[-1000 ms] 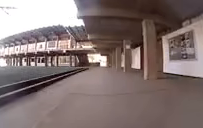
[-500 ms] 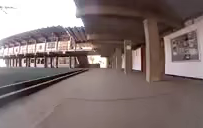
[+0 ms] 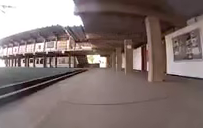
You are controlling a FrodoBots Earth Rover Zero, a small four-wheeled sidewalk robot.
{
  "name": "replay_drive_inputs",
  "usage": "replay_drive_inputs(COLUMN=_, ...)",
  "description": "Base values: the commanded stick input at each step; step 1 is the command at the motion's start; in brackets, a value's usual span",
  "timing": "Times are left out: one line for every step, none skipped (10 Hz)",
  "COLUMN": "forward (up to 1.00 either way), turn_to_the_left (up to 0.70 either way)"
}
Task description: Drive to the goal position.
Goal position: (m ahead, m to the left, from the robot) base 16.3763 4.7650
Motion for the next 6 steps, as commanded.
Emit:
replay_drive_inputs(forward=0.50, turn_to_the_left=0.00)
replay_drive_inputs(forward=0.50, turn_to_the_left=0.00)
replay_drive_inputs(forward=0.50, turn_to_the_left=0.00)
replay_drive_inputs(forward=0.50, turn_to_the_left=0.00)
replay_drive_inputs(forward=0.50, turn_to_the_left=0.00)
replay_drive_inputs(forward=0.50, turn_to_the_left=0.00)
